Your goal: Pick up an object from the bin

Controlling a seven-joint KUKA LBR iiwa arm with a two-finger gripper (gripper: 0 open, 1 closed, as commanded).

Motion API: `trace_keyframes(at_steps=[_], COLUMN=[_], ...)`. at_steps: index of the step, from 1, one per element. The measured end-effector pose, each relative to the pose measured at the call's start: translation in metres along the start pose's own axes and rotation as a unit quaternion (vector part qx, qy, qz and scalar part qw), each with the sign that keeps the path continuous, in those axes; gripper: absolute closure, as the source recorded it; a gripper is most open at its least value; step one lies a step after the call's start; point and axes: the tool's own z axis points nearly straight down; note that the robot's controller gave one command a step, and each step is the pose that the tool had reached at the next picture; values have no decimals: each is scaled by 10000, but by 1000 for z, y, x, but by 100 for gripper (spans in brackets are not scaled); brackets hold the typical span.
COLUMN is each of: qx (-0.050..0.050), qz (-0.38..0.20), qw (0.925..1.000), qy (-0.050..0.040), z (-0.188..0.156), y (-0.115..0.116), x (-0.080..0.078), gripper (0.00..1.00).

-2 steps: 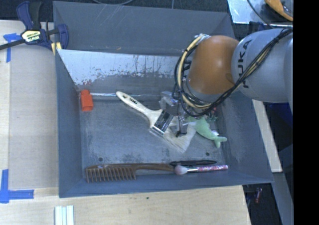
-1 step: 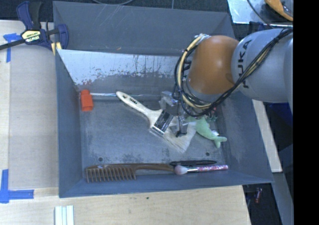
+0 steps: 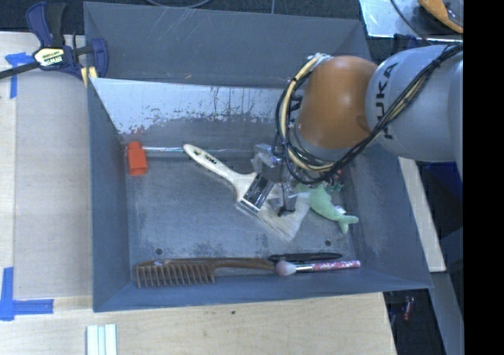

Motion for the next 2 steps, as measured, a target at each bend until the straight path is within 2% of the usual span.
trace_keyframes(at_steps=[2], qx=[0], qz=[1], qw=[10000], qy=[0], z=[0], y=[0], x=[0], gripper=[100])
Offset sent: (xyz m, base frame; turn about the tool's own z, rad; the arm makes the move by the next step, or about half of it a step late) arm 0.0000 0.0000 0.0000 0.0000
